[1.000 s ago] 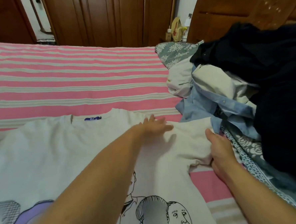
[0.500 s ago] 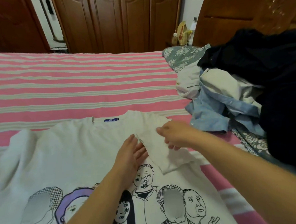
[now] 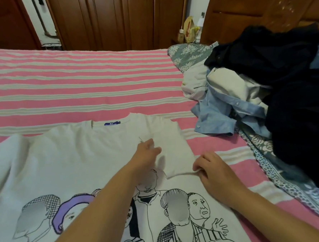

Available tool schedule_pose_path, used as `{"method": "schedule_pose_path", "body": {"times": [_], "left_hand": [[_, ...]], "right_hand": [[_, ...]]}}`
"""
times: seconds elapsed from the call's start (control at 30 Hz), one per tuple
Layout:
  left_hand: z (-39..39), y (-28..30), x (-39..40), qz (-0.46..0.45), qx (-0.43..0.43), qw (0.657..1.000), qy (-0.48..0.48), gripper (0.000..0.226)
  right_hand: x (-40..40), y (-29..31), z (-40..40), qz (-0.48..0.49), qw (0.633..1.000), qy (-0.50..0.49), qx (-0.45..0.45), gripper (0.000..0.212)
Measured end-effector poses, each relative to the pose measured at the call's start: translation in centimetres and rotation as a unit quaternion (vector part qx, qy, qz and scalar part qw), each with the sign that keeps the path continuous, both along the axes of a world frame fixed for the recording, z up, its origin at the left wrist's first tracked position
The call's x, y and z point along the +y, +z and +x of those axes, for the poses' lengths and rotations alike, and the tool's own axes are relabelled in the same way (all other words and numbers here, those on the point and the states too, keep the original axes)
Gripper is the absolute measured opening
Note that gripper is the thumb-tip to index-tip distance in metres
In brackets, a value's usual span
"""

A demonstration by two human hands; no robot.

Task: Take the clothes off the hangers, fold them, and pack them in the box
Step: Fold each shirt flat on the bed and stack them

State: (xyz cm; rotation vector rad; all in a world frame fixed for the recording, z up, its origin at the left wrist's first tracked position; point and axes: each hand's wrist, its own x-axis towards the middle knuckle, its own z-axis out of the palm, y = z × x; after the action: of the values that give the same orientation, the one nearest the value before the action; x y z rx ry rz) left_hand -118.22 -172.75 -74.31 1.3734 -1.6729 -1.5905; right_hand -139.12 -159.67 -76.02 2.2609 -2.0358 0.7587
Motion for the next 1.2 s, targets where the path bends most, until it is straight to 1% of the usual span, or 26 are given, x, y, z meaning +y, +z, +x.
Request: {"method": "schedule_pose_path", "body": {"times": [0.07,0.1,0.17,0.2,0.23,0.27,0.3,0.33,0.4,0.43,0.5,0.57,0.6,0.63,0.67,0.7,0.73,0.77,0.8,0.87,0.9,0.97,1.03,1.07,1.13,1.2], "left_hand": [[0.2,0.0,0.2,-0.016,-0.012,1.0,0.0,0.063],[0.1,0.2,0.3,-0.024,-0.021,0.999,-0.006,0.064],[-0.2,0.3,0.7,-0.056,-0.075,0.995,-0.021,0.061],[-0.4,0.1,0.9,-0.081,-0.109,0.99,-0.03,0.057],[-0.6,-0.1,1.2,-0.106,-0.139,0.984,-0.042,0.056],[-0.8,-0.2,1.3,-0.126,-0.16,0.977,-0.055,0.059],[-1.0,-0.3,1.5,-0.136,-0.18,0.972,-0.067,0.065],[-1.3,-0.6,1.6,-0.142,-0.204,0.966,-0.068,0.069],[-2.0,-1.2,2.2,-0.181,-0.291,0.939,-0.035,0.072],[-2.1,-1.4,2.8,-0.203,-0.336,0.919,-0.024,0.074],[-0.7,-1.0,4.9,-0.221,-0.37,0.9,-0.067,0.077],[3.1,-0.5,6.3,-0.223,-0.363,0.896,-0.128,0.077],[6.5,0.4,6.5,-0.224,-0.358,0.898,-0.126,0.075],[9.7,1.3,6.4,-0.237,-0.351,0.901,-0.092,0.072],[13.2,2.1,6.0,-0.259,-0.342,0.903,-0.029,0.066],[17.3,3.0,5.4,-0.274,-0.336,0.9,0.049,0.059],[21.4,3.8,4.7,-0.283,-0.328,0.891,0.134,0.052],[25.4,4.4,3.5,-0.281,-0.325,0.877,0.217,0.046],[29.1,4.8,2.3,-0.268,-0.324,0.862,0.282,0.043],[34.6,5.0,-0.1,-0.219,-0.33,0.853,0.339,0.048],[36.5,4.6,-1.5,-0.191,-0.344,0.855,0.339,0.051],[38.2,3.6,-3.5,-0.129,-0.398,0.859,0.294,0.055],[38.7,2.2,-5.2,-0.075,-0.448,0.855,0.249,0.076],[38.5,1.9,-5.6,-0.061,-0.461,0.848,0.254,0.082],[38.5,0.9,-6.6,-0.032,-0.453,0.847,0.277,0.075],[38.4,0.9,-7.1,-0.02,-0.421,0.865,0.271,0.058]], "right_hand": [[0.6,-0.3,-0.2,-0.004,1.0,-0.002,-0.031,0.02],[0.7,-0.5,-0.4,-0.004,0.999,-0.016,-0.046,0.018],[0.8,-0.6,-0.5,0.012,0.992,-0.082,-0.096,0.014],[0.6,-0.3,-0.5,0.016,0.981,-0.126,-0.147,0.016],[0.1,0.1,-0.4,0.005,0.966,-0.168,-0.196,0.019],[-0.7,1.0,-0.2,-0.021,0.956,-0.197,-0.218,0.02],[-2.1,2.1,0.2,-0.047,0.959,-0.2,-0.197,0.017],[-3.7,3.1,0.9,-0.05,0.973,-0.174,-0.146,0.017],[-7.3,4.1,2.5,0.027,0.996,-0.067,-0.053,0.04],[-8.8,3.9,3.2,0.089,0.995,-0.029,-0.016,0.047],[-11.1,2.3,3.5,0.214,0.974,-0.017,0.072,0.054],[-12.1,1.0,2.5,0.312,0.939,-0.061,0.13,0.061],[-12.6,1.1,2.6,0.336,0.927,-0.084,0.145,0.063],[-12.9,1.6,2.6,0.345,0.916,-0.113,0.169,0.063],[-13.2,2.5,3.4,0.336,0.908,-0.138,0.209,0.063],[-13.5,3.1,5.2,0.306,0.908,-0.151,0.244,0.061],[-13.5,3.4,7.4,0.259,0.92,-0.144,0.255,0.059],[-13.5,3.4,10.0,0.213,0.942,-0.117,0.229,0.059],[-13.3,3.2,12.9,0.186,0.964,-0.073,0.177,0.06],[-13.2,3.2,19.2,0.179,0.98,0.026,0.084,0.059],[-13.3,3.2,22.2,0.186,0.978,0.065,0.066,0.059],[-13.7,2.9,27.6,0.186,0.972,0.128,0.06,0.058],[-13.9,1.5,31.1,0.179,0.97,0.152,0.063,0.059],[-13.9,0.4,32.1,0.177,0.971,0.145,0.074,0.059],[-14.0,-1.4,32.6,0.178,0.971,0.123,0.099,0.058],[-14.1,-1.8,32.3,0.184,0.97,0.119,0.102,0.059]]}}
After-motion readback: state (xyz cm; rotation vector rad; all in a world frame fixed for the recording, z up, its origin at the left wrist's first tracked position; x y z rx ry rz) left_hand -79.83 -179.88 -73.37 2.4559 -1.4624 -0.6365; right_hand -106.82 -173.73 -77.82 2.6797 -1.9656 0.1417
